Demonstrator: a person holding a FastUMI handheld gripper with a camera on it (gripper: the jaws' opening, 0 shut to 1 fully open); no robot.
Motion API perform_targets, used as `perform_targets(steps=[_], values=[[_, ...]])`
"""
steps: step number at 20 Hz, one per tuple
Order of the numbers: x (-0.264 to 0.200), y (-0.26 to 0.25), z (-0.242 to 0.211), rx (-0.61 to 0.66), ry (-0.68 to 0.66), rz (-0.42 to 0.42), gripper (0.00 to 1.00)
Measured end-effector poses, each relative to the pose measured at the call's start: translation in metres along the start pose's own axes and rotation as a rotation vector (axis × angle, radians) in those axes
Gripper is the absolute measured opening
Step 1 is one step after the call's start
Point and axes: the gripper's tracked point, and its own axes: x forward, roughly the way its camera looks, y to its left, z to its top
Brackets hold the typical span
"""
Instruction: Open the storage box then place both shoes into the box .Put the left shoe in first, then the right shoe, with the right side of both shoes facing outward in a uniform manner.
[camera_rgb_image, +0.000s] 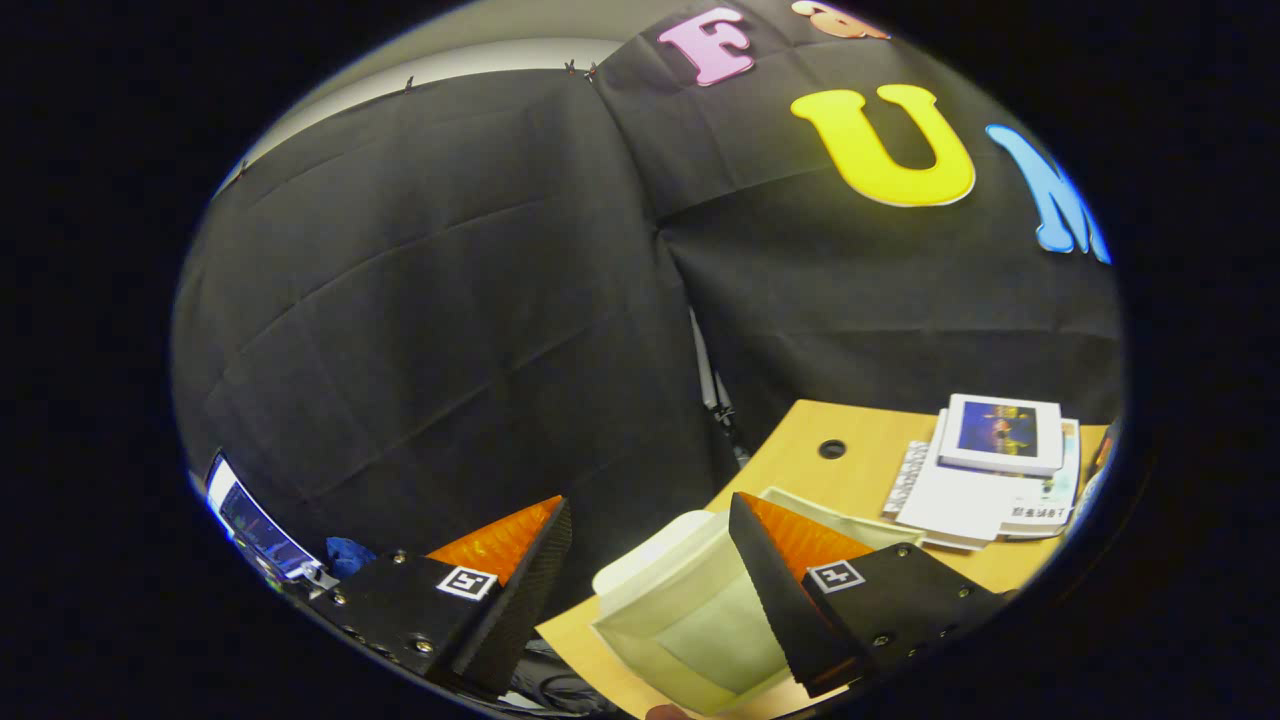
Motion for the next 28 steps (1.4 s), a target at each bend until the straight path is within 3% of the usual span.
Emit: perform_targets(steps=[4,13,20,28], values=[[-0.055,-0.08,-0.014,0.006,-0.012,-0.154,0.97],[-0.14,-0.205,-0.083,0.098,0.05,-0.395,0.97],[-0.177,-0.263,-0.164,0.202,0.153,-0.492,0.98],[-0.194,-0.284,-0.253,0.315,0.317,-0.512,0.96]])
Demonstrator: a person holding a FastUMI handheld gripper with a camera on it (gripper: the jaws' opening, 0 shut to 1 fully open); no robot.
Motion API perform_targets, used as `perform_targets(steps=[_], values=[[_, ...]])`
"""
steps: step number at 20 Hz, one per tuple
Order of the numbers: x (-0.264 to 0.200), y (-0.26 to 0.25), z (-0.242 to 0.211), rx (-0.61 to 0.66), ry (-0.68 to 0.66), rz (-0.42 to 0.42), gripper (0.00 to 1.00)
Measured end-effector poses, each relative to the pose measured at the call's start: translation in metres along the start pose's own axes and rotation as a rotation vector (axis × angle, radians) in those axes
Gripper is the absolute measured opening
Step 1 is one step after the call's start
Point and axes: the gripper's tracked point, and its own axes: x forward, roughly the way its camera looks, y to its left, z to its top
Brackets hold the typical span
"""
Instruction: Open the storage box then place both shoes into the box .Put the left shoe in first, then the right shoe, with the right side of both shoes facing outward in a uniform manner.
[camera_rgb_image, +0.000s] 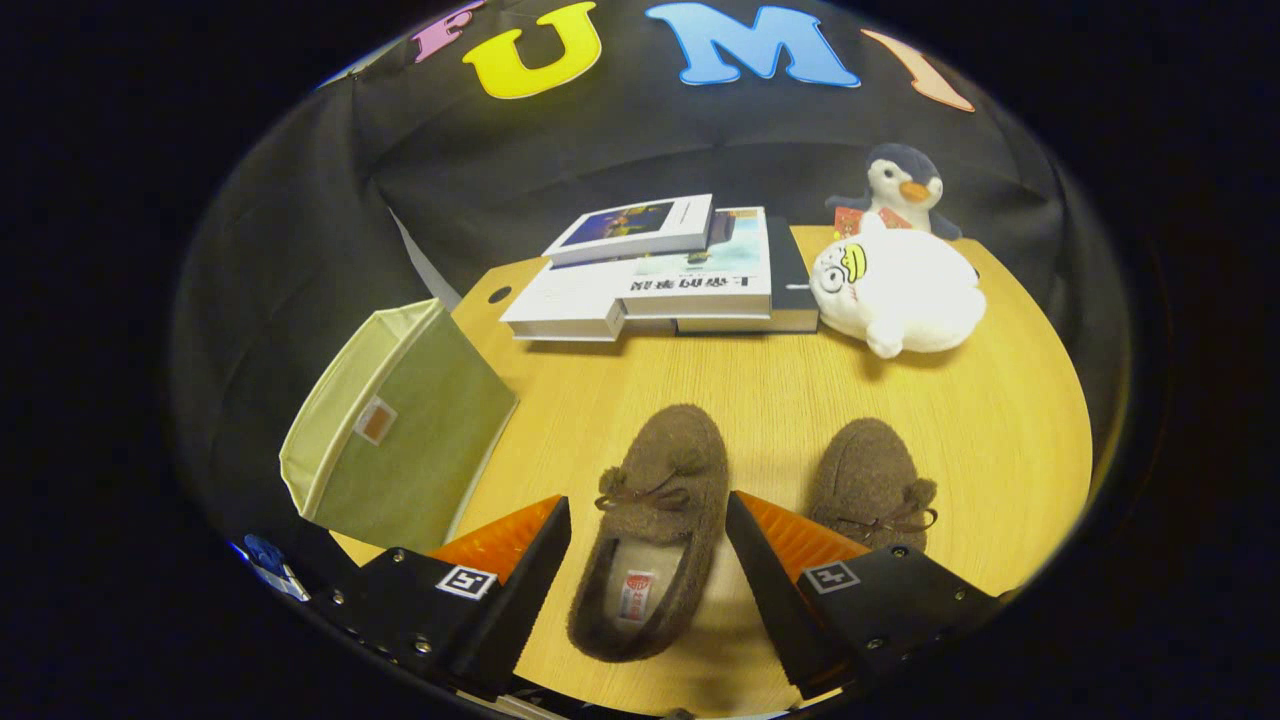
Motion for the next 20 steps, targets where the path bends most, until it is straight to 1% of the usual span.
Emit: perform_targets(steps=[2,4,6,9,10,11,12,15,16,17,18,19,20], values=[[0.009,-0.008,-0.014,0.0,0.04,-0.014,0.95],[0.015,-0.015,-0.026,0.008,0.071,-0.034,0.92],[0.02,-0.021,-0.037,0.022,0.101,-0.05,0.85],[0.026,-0.026,-0.053,0.044,0.142,-0.072,0.85],[0.028,-0.028,-0.055,0.054,0.15,-0.081,0.68],[0.03,-0.027,-0.058,0.073,0.157,-0.077,0.59],[0.031,-0.026,-0.059,0.087,0.165,-0.074,0.54],[0.031,-0.024,-0.06,0.138,0.189,-0.048,0.54],[0.028,-0.027,-0.056,0.192,0.179,-0.062,0.4],[0.033,-0.019,-0.061,0.231,0.193,-0.038,0.26],[0.029,-0.018,-0.06,0.246,0.196,-0.033,0.12],[0.028,-0.025,-0.054,0.264,0.181,-0.05,0.13],[0.025,-0.021,-0.055,0.289,0.178,-0.046,0.01]])
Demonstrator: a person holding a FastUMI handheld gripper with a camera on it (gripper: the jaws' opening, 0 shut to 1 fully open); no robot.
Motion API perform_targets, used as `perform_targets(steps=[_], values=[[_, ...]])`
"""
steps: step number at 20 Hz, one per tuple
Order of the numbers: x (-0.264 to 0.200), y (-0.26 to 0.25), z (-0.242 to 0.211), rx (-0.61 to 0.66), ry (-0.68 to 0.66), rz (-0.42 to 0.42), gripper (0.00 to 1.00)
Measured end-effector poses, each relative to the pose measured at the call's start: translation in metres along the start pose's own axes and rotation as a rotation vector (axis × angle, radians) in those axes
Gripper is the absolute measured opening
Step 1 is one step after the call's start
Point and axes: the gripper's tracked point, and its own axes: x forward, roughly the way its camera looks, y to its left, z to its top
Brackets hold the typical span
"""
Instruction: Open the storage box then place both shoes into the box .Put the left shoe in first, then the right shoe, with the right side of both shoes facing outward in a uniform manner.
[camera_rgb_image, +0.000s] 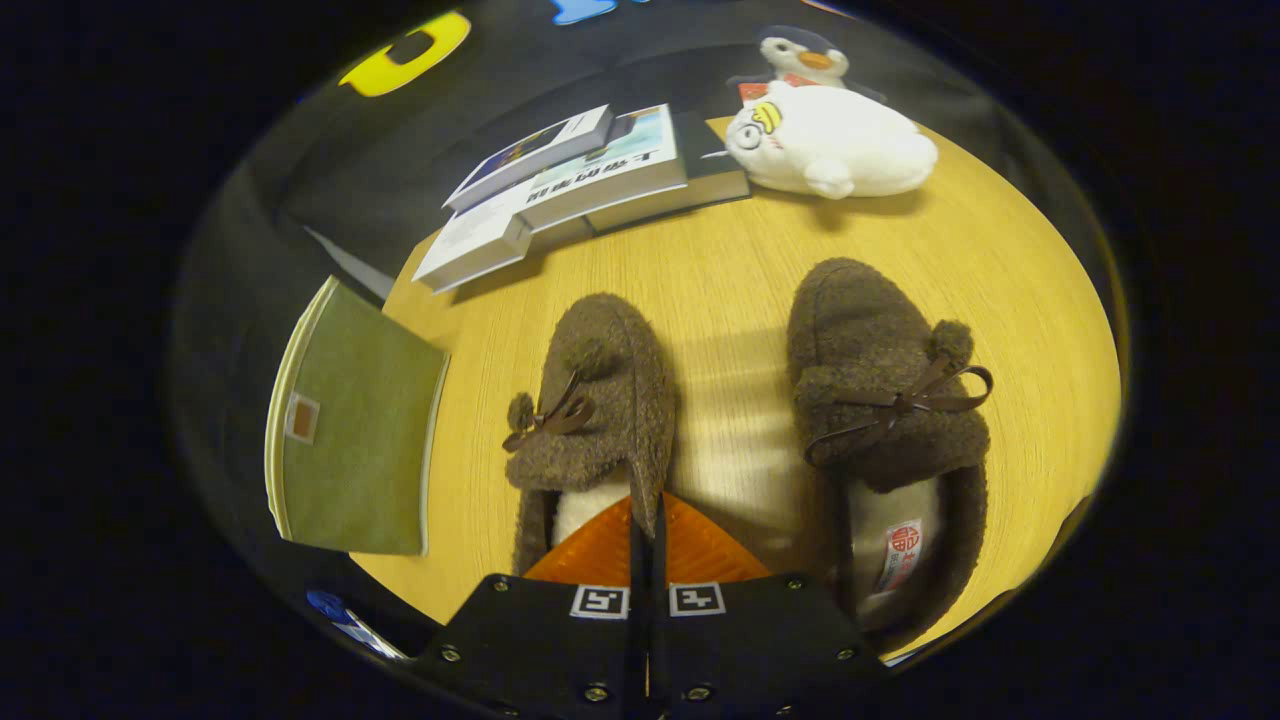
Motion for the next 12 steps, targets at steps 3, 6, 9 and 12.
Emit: perform_targets(steps=[3,6,9,12], values=[[-0.01,0.011,0.008,0.084,0.005,0.057,0.01],[-0.029,0.032,0.026,0.152,-0.021,0.129,0.01],[-0.051,0.063,0.047,0.165,-0.058,0.187,0.0],[-0.073,0.102,0.07,0.166,-0.105,0.245,0.0]])
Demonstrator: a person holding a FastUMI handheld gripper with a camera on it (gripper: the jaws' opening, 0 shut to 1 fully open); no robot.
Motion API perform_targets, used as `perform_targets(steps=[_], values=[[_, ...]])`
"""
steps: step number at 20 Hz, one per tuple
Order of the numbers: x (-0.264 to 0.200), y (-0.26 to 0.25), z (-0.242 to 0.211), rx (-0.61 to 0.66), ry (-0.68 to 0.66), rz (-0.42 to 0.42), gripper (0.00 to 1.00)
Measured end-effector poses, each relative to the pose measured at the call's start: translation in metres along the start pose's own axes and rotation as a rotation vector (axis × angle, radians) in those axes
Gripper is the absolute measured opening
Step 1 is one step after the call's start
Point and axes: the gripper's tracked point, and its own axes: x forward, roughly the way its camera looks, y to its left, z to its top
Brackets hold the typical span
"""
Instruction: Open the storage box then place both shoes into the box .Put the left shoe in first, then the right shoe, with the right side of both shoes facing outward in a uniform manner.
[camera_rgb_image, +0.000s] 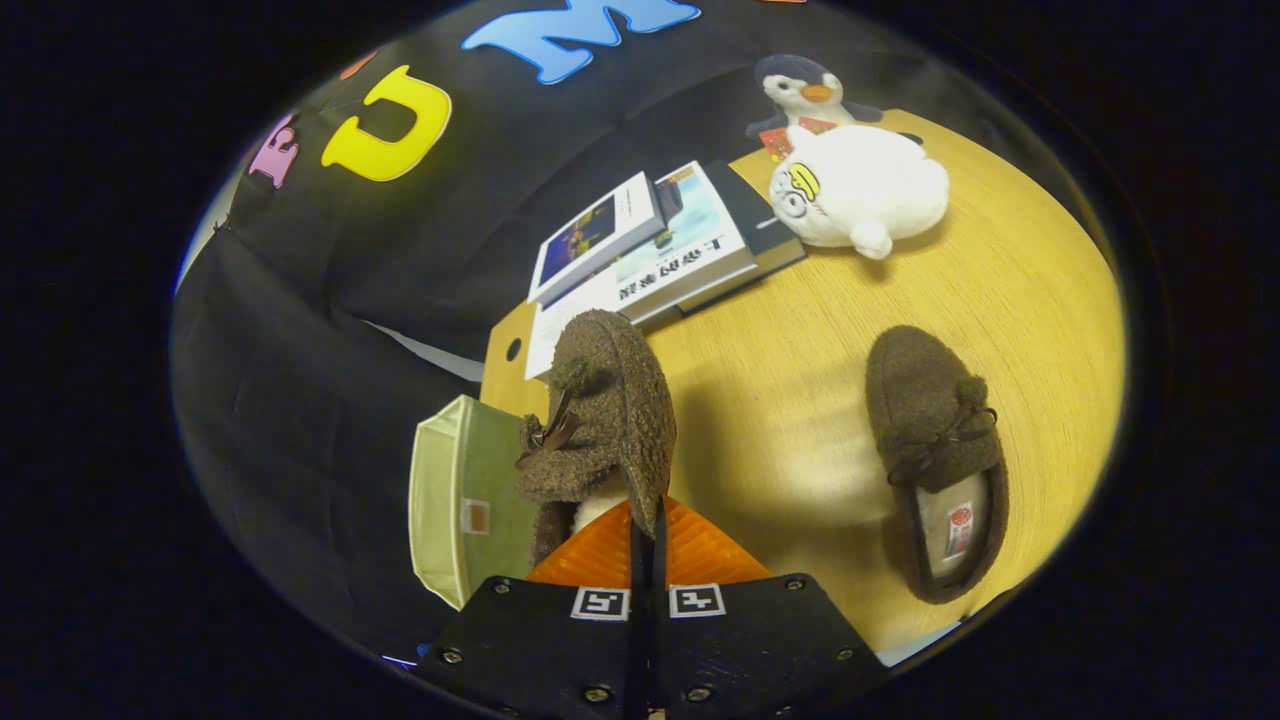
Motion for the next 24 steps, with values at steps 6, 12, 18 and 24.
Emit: perform_targets(steps=[6,12,18,24], values=[[0.004,0.099,0.013,-0.034,-0.032,0.123,0.01],[0.037,0.171,-0.013,-0.059,-0.007,0.186,0.0],[0.079,0.213,-0.06,-0.101,0.035,0.176,0.01],[0.126,0.218,-0.108,-0.116,0.052,0.08,0.01]])
